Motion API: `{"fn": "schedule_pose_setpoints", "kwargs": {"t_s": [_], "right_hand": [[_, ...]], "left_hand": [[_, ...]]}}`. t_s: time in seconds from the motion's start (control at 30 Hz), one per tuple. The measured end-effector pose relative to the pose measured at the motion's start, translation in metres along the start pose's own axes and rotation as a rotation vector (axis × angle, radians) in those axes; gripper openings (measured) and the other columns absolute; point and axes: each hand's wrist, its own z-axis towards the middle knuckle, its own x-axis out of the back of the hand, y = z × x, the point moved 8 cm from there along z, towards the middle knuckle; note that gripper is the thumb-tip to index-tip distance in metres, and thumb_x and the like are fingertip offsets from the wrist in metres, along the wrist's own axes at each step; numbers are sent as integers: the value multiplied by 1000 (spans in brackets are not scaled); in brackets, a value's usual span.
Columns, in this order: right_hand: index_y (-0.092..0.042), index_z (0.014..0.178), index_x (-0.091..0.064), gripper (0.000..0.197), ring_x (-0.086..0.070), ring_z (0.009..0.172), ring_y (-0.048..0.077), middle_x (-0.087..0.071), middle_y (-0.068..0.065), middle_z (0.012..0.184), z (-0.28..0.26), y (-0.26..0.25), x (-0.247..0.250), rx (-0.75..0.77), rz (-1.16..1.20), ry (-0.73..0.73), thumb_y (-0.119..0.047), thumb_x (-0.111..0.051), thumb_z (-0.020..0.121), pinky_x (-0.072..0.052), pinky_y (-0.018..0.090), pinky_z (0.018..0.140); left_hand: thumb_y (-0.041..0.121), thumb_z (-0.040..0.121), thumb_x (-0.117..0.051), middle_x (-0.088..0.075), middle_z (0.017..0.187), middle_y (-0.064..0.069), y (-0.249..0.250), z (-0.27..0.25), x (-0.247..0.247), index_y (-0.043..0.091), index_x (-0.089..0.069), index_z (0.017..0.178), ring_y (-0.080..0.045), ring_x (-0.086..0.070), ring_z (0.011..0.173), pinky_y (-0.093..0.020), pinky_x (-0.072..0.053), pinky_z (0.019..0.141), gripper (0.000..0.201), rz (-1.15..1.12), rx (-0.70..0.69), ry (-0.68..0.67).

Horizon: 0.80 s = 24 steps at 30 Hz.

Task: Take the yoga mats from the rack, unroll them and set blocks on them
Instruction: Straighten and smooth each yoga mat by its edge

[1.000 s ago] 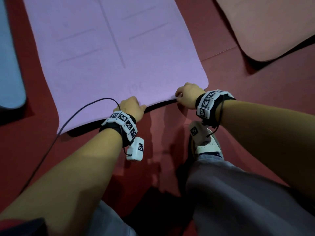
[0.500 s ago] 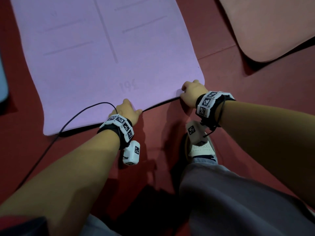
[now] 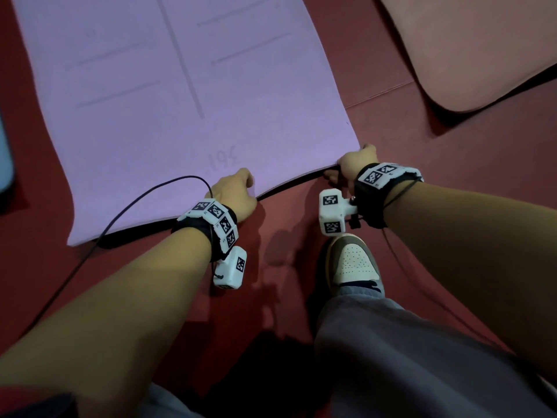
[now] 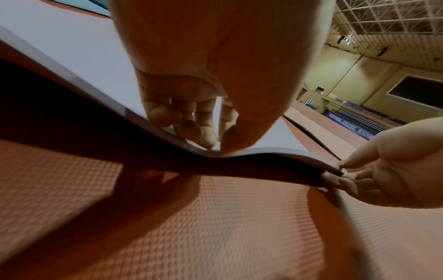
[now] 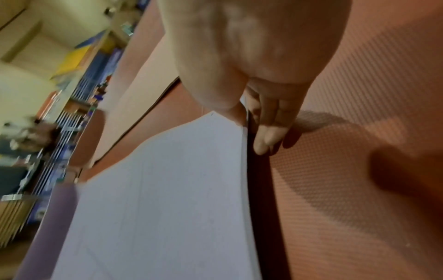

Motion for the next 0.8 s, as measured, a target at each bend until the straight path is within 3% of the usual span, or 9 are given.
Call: {"fn": "schedule_pose_setpoints", "kwargs": {"t_s": [0.07,0.2,0.3,0.37,0.43,0.5,0.6,0.67,0.8], "right_hand": [[-9,144,-33,49,-65,76,19,-57,6,100,-4,-2,-1,-28,105,-26,-6,-45,97,-53,23,45],[-5,140,-39,51,-69,74,34,-63,22,89,-2,-6,-1,-101,433,78,9,-36,92,-59,42,51],[2,126,-46,38,-66,58,29,-61,20,84,-9,-13,-1,-80,465,77,10,-34,91,-58,36,57],[-1,104,-48,21,-58,63,24,-56,14,81,-14,-20,-8,-82,511,6,9,-32,94,-54,30,64],[-8,88,-44,27,-50,66,25,-51,12,81,-20,-28,-16,-91,605,-45,11,-25,90,-44,31,57],[-11,88,-47,40,-51,64,24,-54,11,78,-22,-36,-25,-76,696,-62,17,-20,79,-42,30,58],[-12,83,-50,48,-49,44,18,-48,6,60,-31,-47,-37,-45,717,-146,20,-18,67,-48,28,51],[-10,80,-48,45,-43,43,17,-40,5,60,-37,-56,-46,-32,731,-203,20,-16,69,-47,26,50],[-9,89,-51,51,-56,44,22,-50,7,65,-47,-73,-61,23,664,-266,24,-14,75,-53,34,46]], "left_hand": [[34,86,-61,-64,100,1,9,5,2,27,-52,106,-25,-60,85,-31,-45,68,23,-23,-29,-19],[51,93,-55,-65,102,2,19,16,8,25,-59,99,-23,-61,93,-39,-51,85,27,-164,-29,0],[49,92,-58,-63,99,2,23,20,15,22,-61,96,-23,-60,94,-39,-50,87,28,-232,-33,45],[50,90,-62,-60,89,5,23,21,17,22,-60,94,-22,-60,90,-37,-50,83,28,-255,-29,50],[51,88,-64,-60,84,7,22,20,18,23,-59,91,-22,-61,86,-37,-51,80,29,-275,-27,50],[51,87,-65,-62,81,5,20,18,18,23,-58,89,-21,-63,82,-37,-51,77,29,-311,-38,61],[47,86,-68,-64,77,1,16,14,20,22,-57,90,-18,-62,72,-34,-50,69,27,-434,-59,85],[41,88,-70,-59,70,0,13,11,23,20,-56,95,-14,-56,61,-30,-46,62,27,-544,-75,88],[32,89,-72,-52,64,-2,11,7,28,16,-52,106,-12,-49,43,-27,-46,46,31,-703,-68,50]]}}
